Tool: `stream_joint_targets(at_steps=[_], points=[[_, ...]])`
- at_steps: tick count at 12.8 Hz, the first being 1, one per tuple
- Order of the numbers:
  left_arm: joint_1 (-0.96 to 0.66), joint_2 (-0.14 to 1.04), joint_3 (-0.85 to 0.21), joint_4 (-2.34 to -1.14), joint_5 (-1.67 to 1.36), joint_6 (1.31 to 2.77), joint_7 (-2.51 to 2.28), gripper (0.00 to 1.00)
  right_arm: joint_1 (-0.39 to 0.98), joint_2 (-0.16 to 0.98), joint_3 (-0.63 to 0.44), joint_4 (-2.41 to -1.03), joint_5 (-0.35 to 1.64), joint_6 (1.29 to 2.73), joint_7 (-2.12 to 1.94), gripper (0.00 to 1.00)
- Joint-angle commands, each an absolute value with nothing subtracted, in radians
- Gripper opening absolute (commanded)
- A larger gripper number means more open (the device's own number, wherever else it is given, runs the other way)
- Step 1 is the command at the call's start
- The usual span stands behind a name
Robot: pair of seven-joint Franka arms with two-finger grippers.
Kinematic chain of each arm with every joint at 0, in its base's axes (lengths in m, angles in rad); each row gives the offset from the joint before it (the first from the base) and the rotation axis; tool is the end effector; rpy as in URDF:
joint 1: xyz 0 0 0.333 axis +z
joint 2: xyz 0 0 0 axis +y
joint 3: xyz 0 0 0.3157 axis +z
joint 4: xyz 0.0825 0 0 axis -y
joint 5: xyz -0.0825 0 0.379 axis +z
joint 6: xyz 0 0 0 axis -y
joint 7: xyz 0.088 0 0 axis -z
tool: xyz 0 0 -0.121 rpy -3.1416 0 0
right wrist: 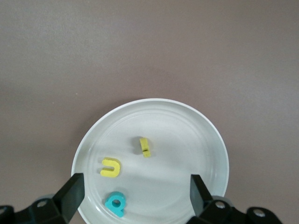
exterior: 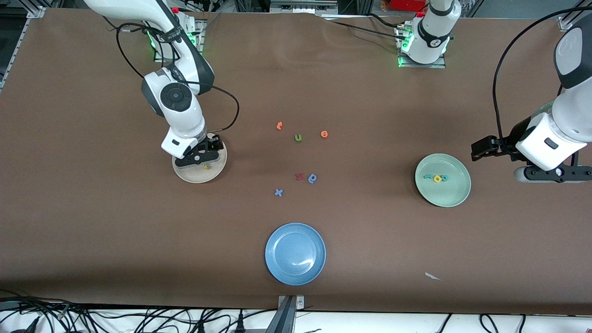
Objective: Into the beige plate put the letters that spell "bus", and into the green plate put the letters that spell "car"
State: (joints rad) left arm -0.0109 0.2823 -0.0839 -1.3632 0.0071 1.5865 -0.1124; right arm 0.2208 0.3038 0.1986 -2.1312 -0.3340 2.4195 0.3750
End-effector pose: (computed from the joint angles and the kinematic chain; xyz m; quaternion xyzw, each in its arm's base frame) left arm 0.6297 -0.0520 0.5417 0.9995 0.0100 -0.0297 0.0051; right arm 0.5218 0.2271 0.2561 0.9865 0.1429 0.0296 0.0744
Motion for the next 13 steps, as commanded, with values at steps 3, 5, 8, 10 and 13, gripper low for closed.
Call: stream_joint_targets(at_steps=[3,5,8,10,13], points=[[-0.014,0.272,-0.080,-1.361,-0.012,1.586,-0.104,1.00,0.183,0.207,0.212,-2.129,-0.175,2.372,0.357,1.00],[-0.014,0.272,-0.080,-1.361,-0.012,1.586,-0.104,1.00,0.181,0.181,0.210,-2.048,-0.161,2.242,0.357,1.00],[-0.014,0.272,-0.080,-1.361,-0.012,1.586,-0.104,1.00,0.176,0.150,0.210,-1.887,-0.100,2.000,0.351,1.00],[-0.014,0.270,-0.080,-1.361,-0.014,1.585,-0.104,1.00,0.160,0.124,0.210,-1.810,-0.069,1.886,0.333,1.00],[-0.014,0.270,-0.084,-1.361,-0.012,1.585,-0.103,1.00,0.131,0.115,0.202,-1.663,-0.009,1.713,0.266,1.00]])
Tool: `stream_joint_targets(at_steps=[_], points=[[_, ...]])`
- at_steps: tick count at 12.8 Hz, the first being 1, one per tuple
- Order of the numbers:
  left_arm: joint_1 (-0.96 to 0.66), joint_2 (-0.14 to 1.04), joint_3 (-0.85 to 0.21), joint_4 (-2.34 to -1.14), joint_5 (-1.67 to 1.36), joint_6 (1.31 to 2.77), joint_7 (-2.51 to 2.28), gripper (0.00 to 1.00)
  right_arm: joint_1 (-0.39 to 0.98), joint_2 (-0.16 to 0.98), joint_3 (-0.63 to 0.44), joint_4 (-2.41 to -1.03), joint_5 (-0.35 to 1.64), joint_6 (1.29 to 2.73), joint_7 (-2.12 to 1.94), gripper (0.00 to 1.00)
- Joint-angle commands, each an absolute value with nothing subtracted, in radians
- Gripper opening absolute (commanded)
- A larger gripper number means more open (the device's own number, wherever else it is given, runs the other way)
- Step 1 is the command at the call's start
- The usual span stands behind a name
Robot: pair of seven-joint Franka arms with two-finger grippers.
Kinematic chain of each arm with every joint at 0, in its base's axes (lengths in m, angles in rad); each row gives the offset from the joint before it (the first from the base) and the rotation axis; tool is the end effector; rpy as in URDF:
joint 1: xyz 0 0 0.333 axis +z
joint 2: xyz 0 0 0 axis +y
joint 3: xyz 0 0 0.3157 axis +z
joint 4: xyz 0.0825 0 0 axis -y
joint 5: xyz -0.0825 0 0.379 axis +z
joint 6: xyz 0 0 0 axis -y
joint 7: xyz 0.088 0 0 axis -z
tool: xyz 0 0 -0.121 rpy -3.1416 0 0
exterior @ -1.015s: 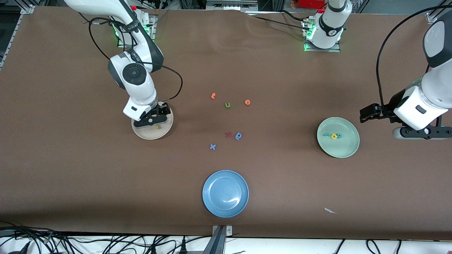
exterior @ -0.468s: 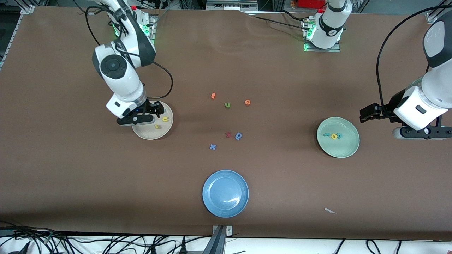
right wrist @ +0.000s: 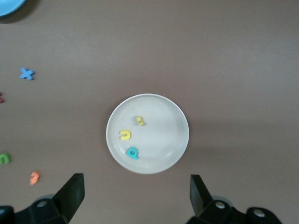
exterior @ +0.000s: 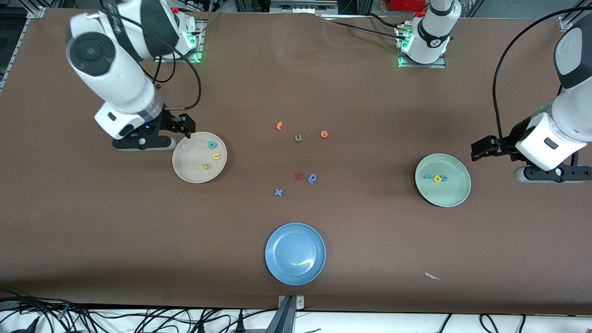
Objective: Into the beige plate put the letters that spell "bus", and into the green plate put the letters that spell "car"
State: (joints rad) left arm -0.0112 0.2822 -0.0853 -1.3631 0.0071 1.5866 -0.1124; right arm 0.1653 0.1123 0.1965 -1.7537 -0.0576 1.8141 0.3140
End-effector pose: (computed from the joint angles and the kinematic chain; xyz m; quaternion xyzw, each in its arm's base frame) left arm 0.6296 -0.0530 0.5419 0.9995 0.0091 -0.0296 0.0053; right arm 0.5508 0.1983 0.4820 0.9991 0.0312 -0.0178 0.0241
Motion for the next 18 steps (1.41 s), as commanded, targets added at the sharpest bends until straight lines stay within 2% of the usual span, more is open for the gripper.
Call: stream_joint_targets(at_steps=[1,3,6,9,18], points=[[-0.014,0.270,-0.086,-1.361,-0.014,1.585,-0.101,1.00,0.118,0.110,0.195,-1.620,-0.002,1.657,0.246,1.00],[-0.014,0.270,-0.086,-1.361,-0.014,1.586,-0.101,1.00,0.112,0.080,0.120,-1.586,0.044,1.594,0.154,1.00],[-0.014,0.270,-0.084,-1.361,-0.014,1.585,-0.101,1.00,0.112,0.031,-0.003,-1.585,0.074,1.568,0.020,1.00],[-0.014,0.267,-0.086,-1.361,-0.012,1.583,-0.101,1.00,0.112,0.015,-0.075,-1.568,0.071,1.566,-0.034,1.00],[-0.014,0.267,-0.087,-1.359,-0.015,1.583,-0.092,1.00,0.115,0.025,-0.083,-1.548,0.026,1.549,-0.029,1.00]])
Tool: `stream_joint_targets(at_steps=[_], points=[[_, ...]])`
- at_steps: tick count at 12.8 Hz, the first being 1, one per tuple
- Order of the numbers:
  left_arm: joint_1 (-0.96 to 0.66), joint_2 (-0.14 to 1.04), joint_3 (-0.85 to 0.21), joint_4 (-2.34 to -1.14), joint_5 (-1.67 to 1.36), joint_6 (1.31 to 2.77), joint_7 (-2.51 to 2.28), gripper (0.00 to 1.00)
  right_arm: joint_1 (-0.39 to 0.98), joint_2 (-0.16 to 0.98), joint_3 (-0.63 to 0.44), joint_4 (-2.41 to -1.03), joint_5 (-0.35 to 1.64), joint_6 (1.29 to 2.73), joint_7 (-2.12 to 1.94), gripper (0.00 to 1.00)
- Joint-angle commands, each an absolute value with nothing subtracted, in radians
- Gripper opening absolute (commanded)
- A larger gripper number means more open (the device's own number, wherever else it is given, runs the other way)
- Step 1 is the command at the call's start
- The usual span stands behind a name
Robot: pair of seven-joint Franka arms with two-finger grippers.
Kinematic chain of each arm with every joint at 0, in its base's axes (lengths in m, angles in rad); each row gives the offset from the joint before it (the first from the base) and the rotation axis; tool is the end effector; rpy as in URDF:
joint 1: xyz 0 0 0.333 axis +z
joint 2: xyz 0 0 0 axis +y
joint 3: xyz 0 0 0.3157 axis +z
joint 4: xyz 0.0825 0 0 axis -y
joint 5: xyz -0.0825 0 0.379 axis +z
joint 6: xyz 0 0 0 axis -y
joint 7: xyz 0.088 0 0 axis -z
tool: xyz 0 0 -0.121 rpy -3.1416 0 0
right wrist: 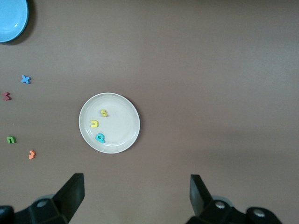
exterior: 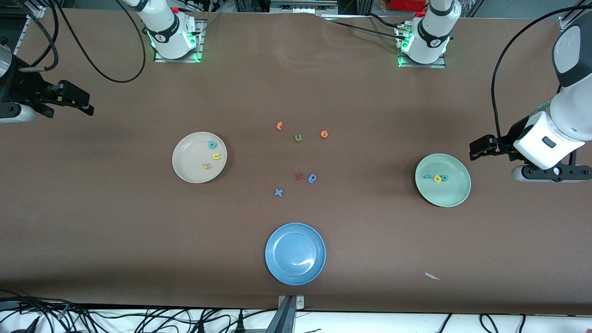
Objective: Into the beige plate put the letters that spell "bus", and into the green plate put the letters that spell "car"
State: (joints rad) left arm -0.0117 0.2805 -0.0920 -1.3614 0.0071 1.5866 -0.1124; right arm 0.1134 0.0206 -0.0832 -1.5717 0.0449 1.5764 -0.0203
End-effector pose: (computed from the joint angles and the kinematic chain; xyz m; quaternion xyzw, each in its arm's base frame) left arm 0.6290 -0.0569 0.5438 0.9996 0.0056 -0.0279 0.0062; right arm 0.5553 0.0227 0.5990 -0.9994 -0.0249 0.0080 0.0215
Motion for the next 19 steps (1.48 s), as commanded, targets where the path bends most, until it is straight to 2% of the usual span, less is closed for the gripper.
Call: stream_joint_targets(at_steps=[1,8,10,19], points=[[-0.014,0.267,-0.087,-1.359,-0.014,1.585,-0.092,1.00,0.118,0.025,-0.080,-1.546,0.003,1.549,-0.028,1.00],[-0.014,0.267,-0.087,-1.359,-0.015,1.585,-0.092,1.00,0.110,0.025,-0.086,-1.546,-0.015,1.551,-0.026,1.00],[-0.014,0.267,-0.087,-1.359,-0.015,1.585,-0.092,1.00,0.106,0.070,-0.087,-1.548,0.012,1.551,-0.035,1.00],[-0.014,0.267,-0.089,-1.359,-0.015,1.583,-0.094,1.00,0.115,0.063,-0.087,-1.537,-0.011,1.517,-0.018,1.00]])
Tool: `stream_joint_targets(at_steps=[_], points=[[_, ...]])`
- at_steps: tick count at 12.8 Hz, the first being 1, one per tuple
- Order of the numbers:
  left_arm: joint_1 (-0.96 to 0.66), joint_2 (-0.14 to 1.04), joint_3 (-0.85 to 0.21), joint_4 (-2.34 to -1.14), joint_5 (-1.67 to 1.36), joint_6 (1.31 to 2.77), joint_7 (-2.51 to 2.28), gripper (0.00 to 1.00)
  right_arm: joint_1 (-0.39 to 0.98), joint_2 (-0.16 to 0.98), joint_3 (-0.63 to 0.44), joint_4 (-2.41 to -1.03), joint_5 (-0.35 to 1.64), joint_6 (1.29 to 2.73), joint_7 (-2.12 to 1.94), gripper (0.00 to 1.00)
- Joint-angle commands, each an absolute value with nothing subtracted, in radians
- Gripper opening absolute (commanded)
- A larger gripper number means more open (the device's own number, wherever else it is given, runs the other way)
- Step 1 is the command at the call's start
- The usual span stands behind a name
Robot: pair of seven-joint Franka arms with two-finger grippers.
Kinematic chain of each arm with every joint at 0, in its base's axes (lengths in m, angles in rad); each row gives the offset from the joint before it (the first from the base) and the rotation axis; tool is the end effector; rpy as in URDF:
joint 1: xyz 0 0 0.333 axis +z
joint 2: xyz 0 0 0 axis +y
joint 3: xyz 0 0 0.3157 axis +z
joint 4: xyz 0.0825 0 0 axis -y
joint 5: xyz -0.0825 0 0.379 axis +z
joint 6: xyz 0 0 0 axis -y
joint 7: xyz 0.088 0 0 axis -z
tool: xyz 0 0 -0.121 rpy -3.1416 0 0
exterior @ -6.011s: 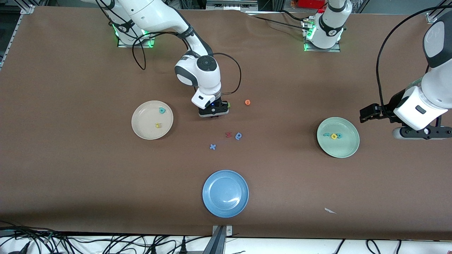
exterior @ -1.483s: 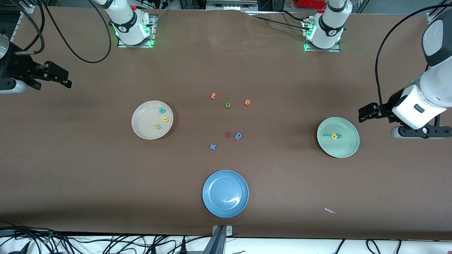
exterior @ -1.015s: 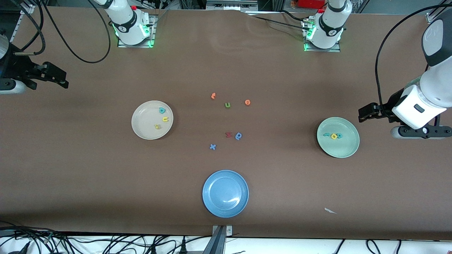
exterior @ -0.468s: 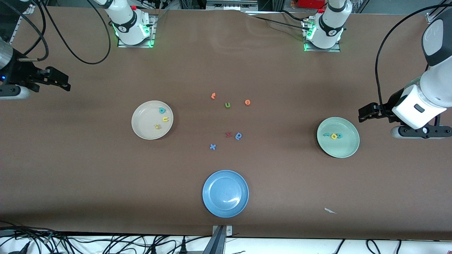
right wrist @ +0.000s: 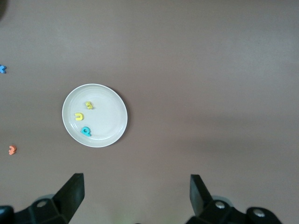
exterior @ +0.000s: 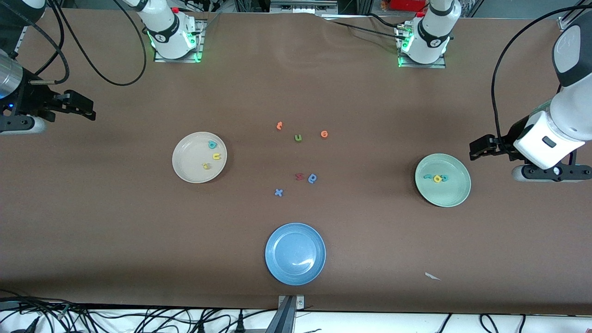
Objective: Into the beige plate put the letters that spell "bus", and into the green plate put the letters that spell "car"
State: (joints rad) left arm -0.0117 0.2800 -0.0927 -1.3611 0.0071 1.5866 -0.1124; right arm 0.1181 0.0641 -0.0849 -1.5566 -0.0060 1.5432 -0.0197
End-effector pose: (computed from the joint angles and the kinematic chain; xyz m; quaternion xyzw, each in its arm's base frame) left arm 0.6289 -0.0573 0.5443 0.9996 0.0053 -0.0275 0.0064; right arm 0.5632 0.0194 0.5789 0.9989 0.0264 -0.0386 0.0060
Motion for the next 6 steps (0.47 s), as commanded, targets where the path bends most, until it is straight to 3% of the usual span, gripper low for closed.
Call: stream_joint_targets(at_steps=[1,6], points=[[-0.014,0.267,-0.087,-1.359,-0.015,1.585,-0.094,1.00,0.114,0.063,-0.087,-1.537,-0.009,1.517,-0.020,1.00],[-0.014,0.267,-0.089,-1.359,-0.015,1.585,-0.094,1.00,0.112,0.061,-0.087,-1.503,-0.018,1.517,-0.018,1.00]])
